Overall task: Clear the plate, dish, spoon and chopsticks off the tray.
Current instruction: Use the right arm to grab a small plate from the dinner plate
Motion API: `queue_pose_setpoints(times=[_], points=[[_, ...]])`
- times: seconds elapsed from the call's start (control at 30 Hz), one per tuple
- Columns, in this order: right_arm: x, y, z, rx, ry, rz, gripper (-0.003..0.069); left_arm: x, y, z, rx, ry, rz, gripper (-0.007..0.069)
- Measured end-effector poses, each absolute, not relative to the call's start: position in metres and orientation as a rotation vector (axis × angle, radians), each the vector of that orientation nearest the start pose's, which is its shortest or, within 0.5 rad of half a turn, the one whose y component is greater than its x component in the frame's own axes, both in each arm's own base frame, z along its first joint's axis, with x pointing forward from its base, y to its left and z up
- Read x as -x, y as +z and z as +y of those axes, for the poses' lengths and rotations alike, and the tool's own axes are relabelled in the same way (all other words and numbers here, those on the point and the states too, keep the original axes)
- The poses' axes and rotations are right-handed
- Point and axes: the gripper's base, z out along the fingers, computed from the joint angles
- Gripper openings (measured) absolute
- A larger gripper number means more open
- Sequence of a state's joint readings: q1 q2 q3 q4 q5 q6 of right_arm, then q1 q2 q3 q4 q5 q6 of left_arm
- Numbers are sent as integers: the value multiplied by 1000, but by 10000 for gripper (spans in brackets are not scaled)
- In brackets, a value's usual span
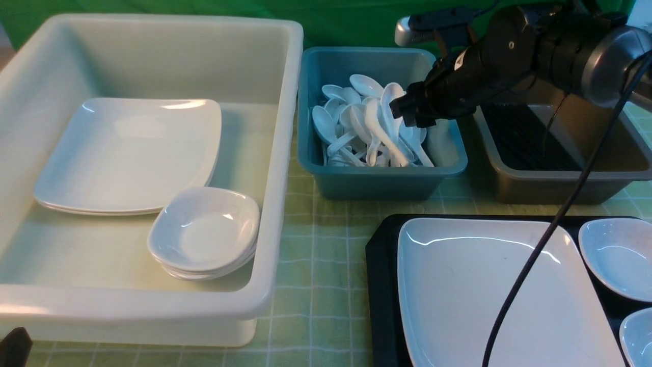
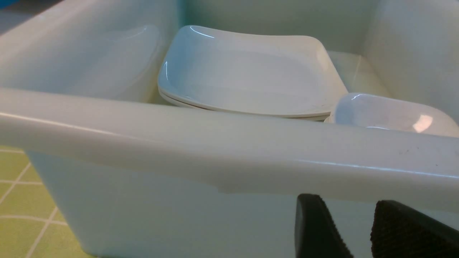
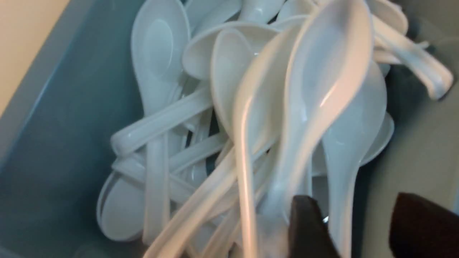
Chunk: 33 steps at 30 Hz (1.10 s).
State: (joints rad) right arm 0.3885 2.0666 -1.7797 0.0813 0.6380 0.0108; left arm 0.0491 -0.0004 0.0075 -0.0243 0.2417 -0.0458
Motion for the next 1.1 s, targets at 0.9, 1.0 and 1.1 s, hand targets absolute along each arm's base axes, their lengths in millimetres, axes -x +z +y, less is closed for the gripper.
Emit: queue_pose_setpoints(times=[0.9, 1.0, 1.1], points=[[-295, 279, -63, -144, -138, 2998, 6, -56, 189, 2, 98, -20, 1729, 224], [-295, 256, -79, -274, -48, 3025, 6, -56, 189, 2, 98, -20, 1729, 224], [-304, 238, -90, -421, 57, 2969, 62, -56, 189, 2, 98, -20, 1729, 224]])
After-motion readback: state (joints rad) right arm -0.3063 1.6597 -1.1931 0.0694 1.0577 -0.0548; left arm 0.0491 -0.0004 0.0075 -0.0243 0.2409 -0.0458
